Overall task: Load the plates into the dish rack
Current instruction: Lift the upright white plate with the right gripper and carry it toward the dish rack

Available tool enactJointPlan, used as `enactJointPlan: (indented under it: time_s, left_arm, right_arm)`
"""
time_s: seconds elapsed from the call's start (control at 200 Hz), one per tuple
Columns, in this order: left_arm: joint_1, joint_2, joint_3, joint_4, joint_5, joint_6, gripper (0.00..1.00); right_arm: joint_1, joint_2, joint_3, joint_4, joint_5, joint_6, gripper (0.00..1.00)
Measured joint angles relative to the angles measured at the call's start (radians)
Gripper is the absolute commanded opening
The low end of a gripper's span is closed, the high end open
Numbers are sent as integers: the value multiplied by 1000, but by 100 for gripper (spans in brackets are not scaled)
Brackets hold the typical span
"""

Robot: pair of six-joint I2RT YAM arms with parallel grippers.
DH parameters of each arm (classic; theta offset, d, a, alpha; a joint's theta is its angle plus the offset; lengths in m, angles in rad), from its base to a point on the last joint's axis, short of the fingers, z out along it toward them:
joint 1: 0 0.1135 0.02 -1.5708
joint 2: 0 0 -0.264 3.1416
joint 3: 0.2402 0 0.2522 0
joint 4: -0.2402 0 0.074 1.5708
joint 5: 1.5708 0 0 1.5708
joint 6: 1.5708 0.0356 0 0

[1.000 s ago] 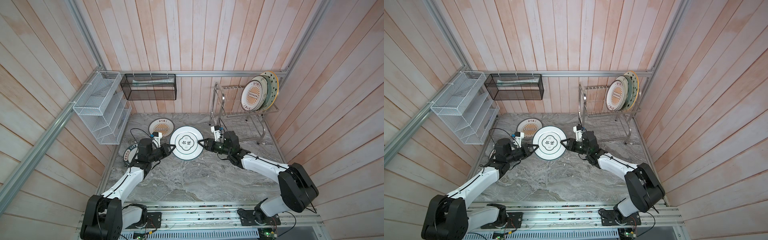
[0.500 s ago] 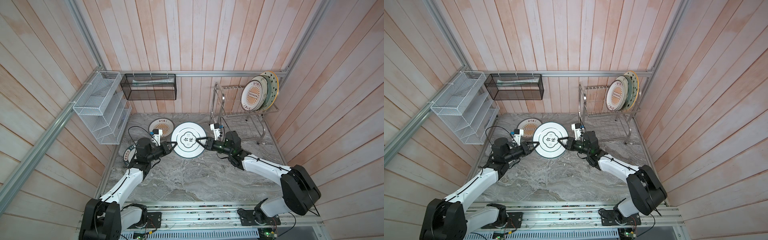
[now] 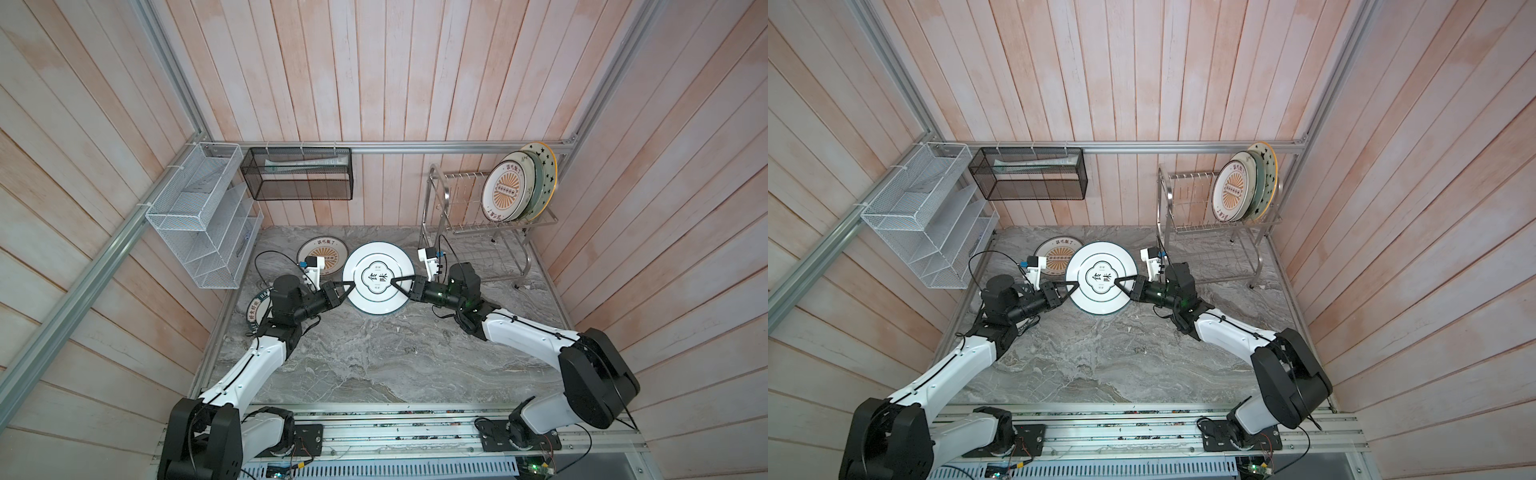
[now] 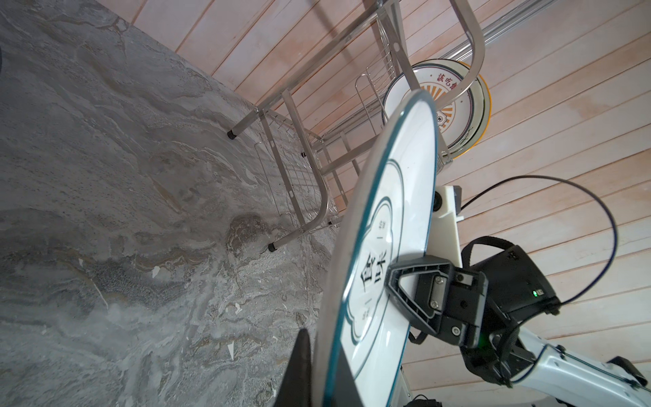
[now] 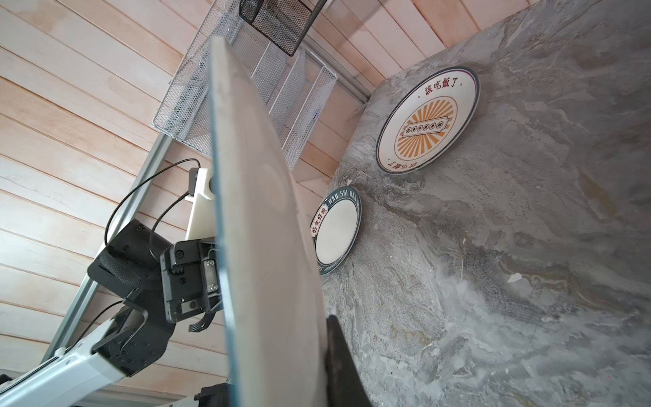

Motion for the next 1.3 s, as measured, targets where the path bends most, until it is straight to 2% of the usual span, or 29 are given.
enactJointPlan:
  time_s: [0.05, 0.145, 0.28, 0.485, 0.725, 1.0, 1.3]
  left_arm:
    - [0, 0, 0, 0, 0, 0, 21]
    - [-2, 0, 0, -5, -6, -11, 37]
    - [-2, 0, 2, -21, -11, -6, 46]
    - [-2, -22, 3, -41, -15, 6, 49]
    - [-2, -108, 3, -39, -45, 23, 51]
    - [-2, -182, -16, -3, -112, 26, 52]
    - [-3, -185, -21, 0, -131, 20, 53]
  right_arm:
    - [0, 0, 0, 0, 0, 0, 0]
    - [7, 0, 0, -7, -8, -16, 0]
    - [16, 0, 0, -20, -10, -38, 0]
    - [16, -34, 15, -102, 47, -103, 0]
    - [16, -150, 34, -173, 195, -184, 0]
    - [16, -245, 34, -180, 328, -278, 0]
    - [8, -343, 34, -144, 459, -393, 0]
